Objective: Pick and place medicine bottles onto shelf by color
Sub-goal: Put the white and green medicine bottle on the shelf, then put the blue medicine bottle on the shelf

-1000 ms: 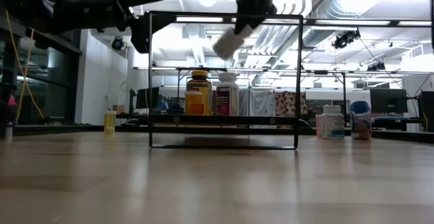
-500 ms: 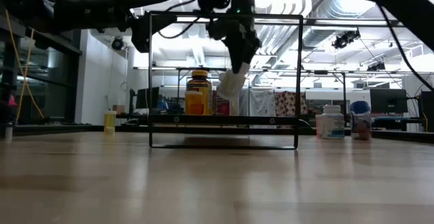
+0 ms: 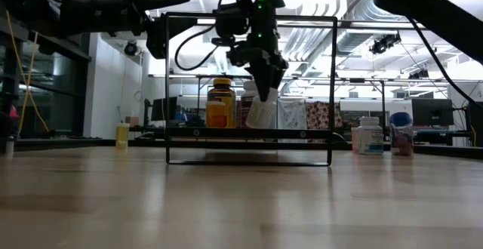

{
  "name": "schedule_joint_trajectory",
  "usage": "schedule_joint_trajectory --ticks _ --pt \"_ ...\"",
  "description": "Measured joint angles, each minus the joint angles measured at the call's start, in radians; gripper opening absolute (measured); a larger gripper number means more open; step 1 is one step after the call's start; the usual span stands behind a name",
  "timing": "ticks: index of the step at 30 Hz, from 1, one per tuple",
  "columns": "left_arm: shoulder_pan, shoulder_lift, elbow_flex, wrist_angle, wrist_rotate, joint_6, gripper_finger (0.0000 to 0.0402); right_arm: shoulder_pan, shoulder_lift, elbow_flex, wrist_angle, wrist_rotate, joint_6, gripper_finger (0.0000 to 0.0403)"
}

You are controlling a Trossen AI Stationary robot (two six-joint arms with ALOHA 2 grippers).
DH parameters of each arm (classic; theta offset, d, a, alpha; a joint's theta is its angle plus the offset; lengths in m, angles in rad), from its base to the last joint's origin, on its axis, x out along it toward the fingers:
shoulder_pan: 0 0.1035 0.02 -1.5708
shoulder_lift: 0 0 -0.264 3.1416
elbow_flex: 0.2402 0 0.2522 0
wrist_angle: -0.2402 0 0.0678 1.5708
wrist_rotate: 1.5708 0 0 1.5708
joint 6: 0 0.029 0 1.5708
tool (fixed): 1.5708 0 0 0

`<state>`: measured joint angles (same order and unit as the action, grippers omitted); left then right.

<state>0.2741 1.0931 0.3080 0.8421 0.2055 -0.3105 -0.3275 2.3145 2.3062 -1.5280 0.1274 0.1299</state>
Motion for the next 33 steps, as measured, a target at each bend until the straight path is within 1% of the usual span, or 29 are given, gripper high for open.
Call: schedule_joint_trajectory --ticks 5,10,12,21,27,33 --pt "0.0 0.0 0.0 0.0 -0.001 0.0 0.0218 0.0 -0.002 0.0 0.04 0.0 -0.008 0.0174" --pt "0.0 0.0 0.0 0.0 -0.004 0.0 0.0218 0.0 -0.002 -0.003 0.062 -0.007 -0.008 0.0217" --pt "0.0 0.0 0.0 0.0 -0.004 0.0 0.0218 0.0 -0.002 -0.003 0.084 -0.007 -0.008 0.0227" --pt "0.0 0.0 0.0 0.0 -0.004 0.0 0.0218 -0.002 -0.002 -0.003 0.188 -0.007 -0.013 0.0234" --pt "0.0 0.0 0.0 0.0 -0.003 0.0 0.0218 -0.012 -0.002 0.0 0.229 -0.007 -0.062 0.0235" --pt "0.0 0.0 0.0 0.0 -0.003 0.0 0.0218 -0.021 -0.005 0.049 0.279 -0.004 -0.129 0.0236"
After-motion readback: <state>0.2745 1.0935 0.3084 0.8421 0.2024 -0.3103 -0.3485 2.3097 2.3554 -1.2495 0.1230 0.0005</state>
